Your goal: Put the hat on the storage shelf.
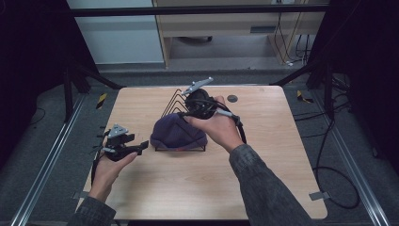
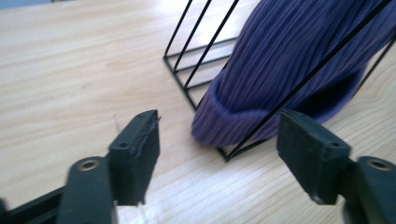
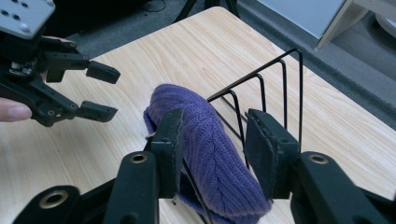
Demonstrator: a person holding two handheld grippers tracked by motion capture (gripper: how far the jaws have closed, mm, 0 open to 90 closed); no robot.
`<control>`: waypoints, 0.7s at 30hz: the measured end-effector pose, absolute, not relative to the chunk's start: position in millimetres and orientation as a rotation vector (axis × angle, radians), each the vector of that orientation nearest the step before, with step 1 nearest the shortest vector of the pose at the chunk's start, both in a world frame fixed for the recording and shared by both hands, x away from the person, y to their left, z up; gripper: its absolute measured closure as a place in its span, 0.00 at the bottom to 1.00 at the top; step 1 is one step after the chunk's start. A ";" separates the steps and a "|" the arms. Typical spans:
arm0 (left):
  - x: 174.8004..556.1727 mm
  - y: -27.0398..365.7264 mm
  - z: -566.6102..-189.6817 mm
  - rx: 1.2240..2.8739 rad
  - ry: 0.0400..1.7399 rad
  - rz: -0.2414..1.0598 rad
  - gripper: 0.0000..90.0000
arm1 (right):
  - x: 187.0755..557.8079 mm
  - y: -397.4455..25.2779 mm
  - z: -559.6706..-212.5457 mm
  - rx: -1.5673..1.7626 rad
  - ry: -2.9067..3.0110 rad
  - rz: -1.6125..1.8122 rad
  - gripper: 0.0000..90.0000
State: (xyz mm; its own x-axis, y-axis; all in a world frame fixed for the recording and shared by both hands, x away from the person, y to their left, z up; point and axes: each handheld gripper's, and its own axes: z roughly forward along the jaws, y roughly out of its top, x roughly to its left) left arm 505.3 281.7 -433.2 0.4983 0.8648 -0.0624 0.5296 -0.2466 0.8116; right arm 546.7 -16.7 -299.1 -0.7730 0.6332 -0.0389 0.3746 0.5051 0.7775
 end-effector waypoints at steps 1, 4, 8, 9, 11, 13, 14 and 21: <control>504.7 283.1 -435.3 1.924 1.168 0.517 0.29 | 546.7 -16.7 -299.1 0.844 2.433 1.142 0.62; 503.3 287.2 -443.7 1.933 1.207 0.511 0.22 | 544.7 -19.7 -295.9 0.846 2.423 1.146 0.60; 502.8 292.3 -455.1 1.979 1.264 0.521 0.16 | 541.7 -23.9 -291.0 0.843 2.416 1.154 0.56; 502.9 293.3 -457.9 1.989 1.278 0.519 0.14 | 540.2 -25.9 -288.7 0.841 2.410 1.158 0.54; 504.7 298.7 -466.1 2.012 1.315 0.507 0.13 | 538.5 -28.1 -286.7 0.840 2.404 1.161 0.52; 505.8 303.1 -469.7 2.013 1.340 0.502 0.12 | 537.2 -30.4 -285.3 0.843 2.401 1.163 0.49; 505.8 303.1 -469.7 2.013 1.340 0.502 0.12 | 537.2 -30.4 -285.3 0.843 2.401 1.163 0.49; 508.8 309.2 -478.5 2.060 1.366 0.480 0.10 | 536.0 -38.8 -282.7 0.870 2.383 1.154 0.37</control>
